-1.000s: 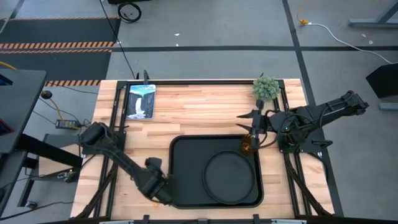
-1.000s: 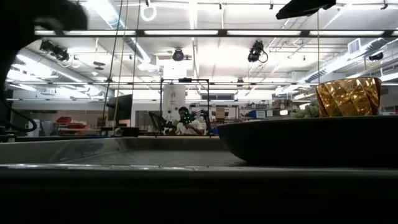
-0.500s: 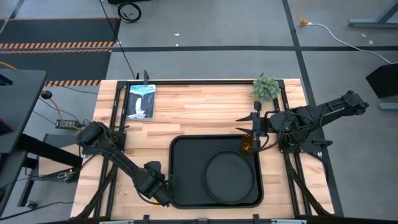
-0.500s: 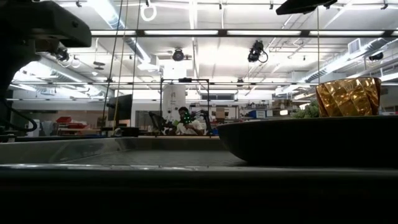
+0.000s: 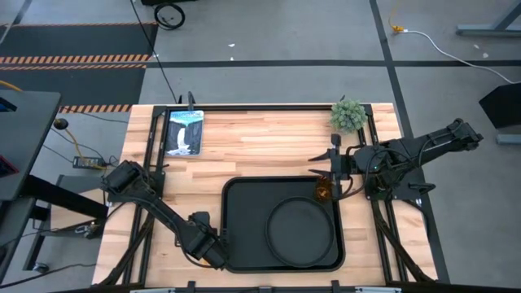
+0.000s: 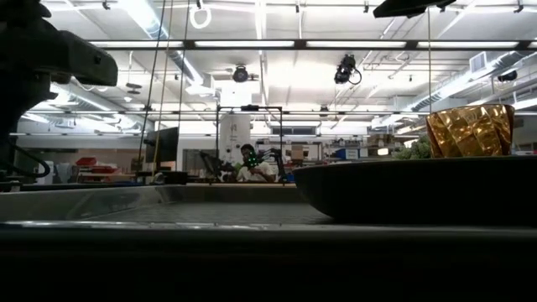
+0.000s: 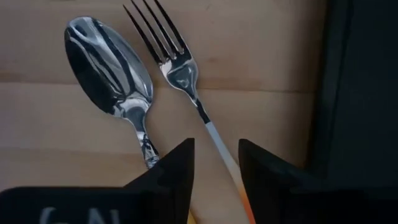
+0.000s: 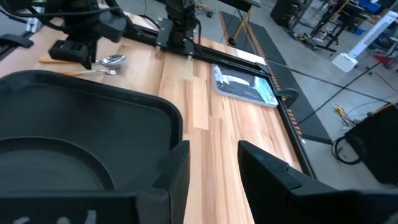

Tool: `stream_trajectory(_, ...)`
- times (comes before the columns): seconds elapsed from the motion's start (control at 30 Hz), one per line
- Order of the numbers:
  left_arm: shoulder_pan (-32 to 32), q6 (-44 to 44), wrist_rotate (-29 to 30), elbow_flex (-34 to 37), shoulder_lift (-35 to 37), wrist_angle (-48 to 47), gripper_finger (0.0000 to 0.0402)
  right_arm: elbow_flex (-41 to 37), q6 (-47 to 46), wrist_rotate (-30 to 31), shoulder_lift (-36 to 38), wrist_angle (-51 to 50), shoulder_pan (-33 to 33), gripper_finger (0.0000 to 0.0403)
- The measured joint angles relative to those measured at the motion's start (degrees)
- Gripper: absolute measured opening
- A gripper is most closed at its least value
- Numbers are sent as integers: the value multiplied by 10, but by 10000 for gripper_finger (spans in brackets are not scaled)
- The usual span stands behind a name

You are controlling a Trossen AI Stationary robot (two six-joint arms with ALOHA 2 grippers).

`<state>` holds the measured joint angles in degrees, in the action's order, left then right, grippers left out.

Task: Pick and place plate/cup/fork/spoon on tray
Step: Adjust the black serving tray, then put the orange fork on the black serving tray to the left side of the black plate

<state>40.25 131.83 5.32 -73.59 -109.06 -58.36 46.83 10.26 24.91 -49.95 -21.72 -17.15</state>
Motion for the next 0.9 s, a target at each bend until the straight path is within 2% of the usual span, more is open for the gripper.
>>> stream_trajectory(0.37,-7,-2,-13,64,0,85,134,0,0,-10,0,3,0,142)
stream_trajectory(0.67,-13,-15,-18,69,2,88,134,0,0,-10,0,4,0,142)
stream_trajectory(0.9,-13,-21,-20,69,2,90,98,0,0,-10,0,7,0,142)
